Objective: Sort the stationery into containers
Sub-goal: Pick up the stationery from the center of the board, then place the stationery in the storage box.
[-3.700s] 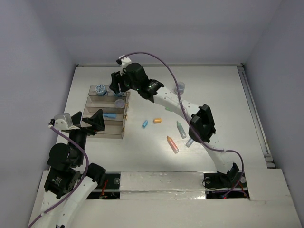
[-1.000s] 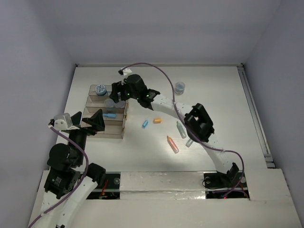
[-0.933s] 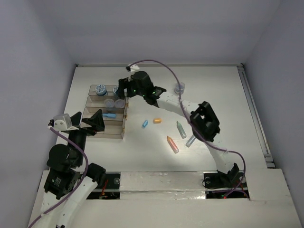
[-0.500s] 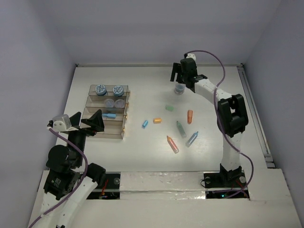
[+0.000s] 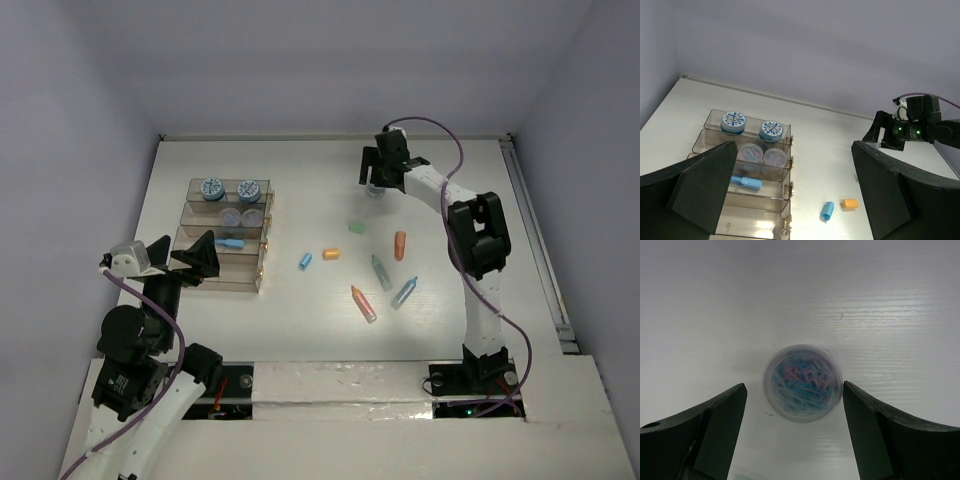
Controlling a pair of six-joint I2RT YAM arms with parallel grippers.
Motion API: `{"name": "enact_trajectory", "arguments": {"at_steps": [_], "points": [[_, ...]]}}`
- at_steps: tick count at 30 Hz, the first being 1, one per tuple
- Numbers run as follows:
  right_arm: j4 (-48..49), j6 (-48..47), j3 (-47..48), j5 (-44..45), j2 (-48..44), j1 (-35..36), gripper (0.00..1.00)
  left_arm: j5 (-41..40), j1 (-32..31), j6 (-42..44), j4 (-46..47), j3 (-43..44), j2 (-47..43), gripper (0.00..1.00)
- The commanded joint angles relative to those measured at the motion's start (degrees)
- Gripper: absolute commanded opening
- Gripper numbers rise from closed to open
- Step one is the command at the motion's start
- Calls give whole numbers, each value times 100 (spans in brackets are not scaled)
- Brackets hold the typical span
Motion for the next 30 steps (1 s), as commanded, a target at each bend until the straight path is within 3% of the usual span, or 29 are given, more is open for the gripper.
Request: {"name": "enact_trajectory", "arguments": {"at_steps": [1,8,9,12,18,26,30], "points": [[-192,-98,423,43,166,-27,82,-10,-28,46,276,-48,-24,99],[-254,-134,590,192,298,-27,69,-10,-28,55,285,-48,-15,99],[-254,-142,581,183,298,-27,58,-10,-28,55,285,-48,-15,99],[-201,-186,555,131,228,-27,47,-1,-28,55,293,-48,-15,99],[71,-757,905,386,-124,561,45,16,-28,55,294,-48,20,99],[553,-582,2013,-809,139,1658,45,8,-28,55,285,-48,37,99],[880,-301,3081,-1362,727,2178,45,16,-28,46,267,-39,64,99]]}}
